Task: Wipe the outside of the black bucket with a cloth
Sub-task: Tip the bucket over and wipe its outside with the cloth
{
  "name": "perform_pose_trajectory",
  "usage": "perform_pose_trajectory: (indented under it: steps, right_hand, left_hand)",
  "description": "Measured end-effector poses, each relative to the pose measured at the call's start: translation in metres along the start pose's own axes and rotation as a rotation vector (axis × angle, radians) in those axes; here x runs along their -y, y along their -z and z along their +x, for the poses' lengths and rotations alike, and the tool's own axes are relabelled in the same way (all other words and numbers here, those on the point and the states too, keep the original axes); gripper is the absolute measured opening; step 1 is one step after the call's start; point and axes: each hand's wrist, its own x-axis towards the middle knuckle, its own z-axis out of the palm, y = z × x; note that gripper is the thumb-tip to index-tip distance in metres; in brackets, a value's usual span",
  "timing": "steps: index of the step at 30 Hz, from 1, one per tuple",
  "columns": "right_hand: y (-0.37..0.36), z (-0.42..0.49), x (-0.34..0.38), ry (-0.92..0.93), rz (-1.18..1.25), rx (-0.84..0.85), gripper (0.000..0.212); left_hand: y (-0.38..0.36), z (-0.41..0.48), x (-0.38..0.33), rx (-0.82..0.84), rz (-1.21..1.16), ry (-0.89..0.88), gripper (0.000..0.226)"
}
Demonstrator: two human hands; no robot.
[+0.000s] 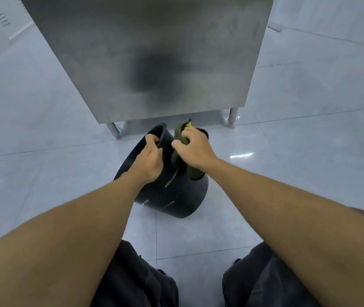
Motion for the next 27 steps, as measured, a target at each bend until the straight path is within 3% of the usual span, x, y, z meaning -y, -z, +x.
perform_pose_trajectory:
  steps: [3, 7, 15, 18, 22, 24, 27]
  right_hand:
    - [-0.031, -0.007, -0.009, 0.061, -0.001, 0.081, 0.033]
    - [-0.057, -0.009, -0.028, -0.008, 0.079, 0.085, 0.019]
    - [-0.067, -0.035, -0.083, -0.204, 0.042, -0.045, 0.043]
    - [-0.072, -0.024, -0.073, -0.093, 0.157, -0.018, 0.031]
    - [-0.096, -0.004, -0.048, 0.138, 0.150, 0.044, 0.044]
    - [-0.102, 0.000, -0.049, 0.124, 0.166, 0.014, 0.044]
    - [-0.106, -0.005, -0.063, 0.033, 0.183, -0.091, 0.025]
  left_hand:
    - [-0.006, -0.002, 0.001, -0.062, 0.024, -0.123, 0.019]
    - [-0.008, 0.000, -0.003, -0.104, -0.017, -0.069, 0.011]
    - [-0.017, 0.004, -0.009, -0.132, 0.044, -0.014, 0.031]
    - [-0.014, 0.006, -0.005, -0.186, 0.050, 0.026, 0.028]
    - [-0.001, 0.004, 0.004, -0.204, 0.066, 0.074, 0.017]
    - [0.003, 0.003, 0.009, -0.218, 0.098, 0.083, 0.016]
    - [0.002, 0.003, 0.015, -0.208, 0.194, 0.126, 0.035]
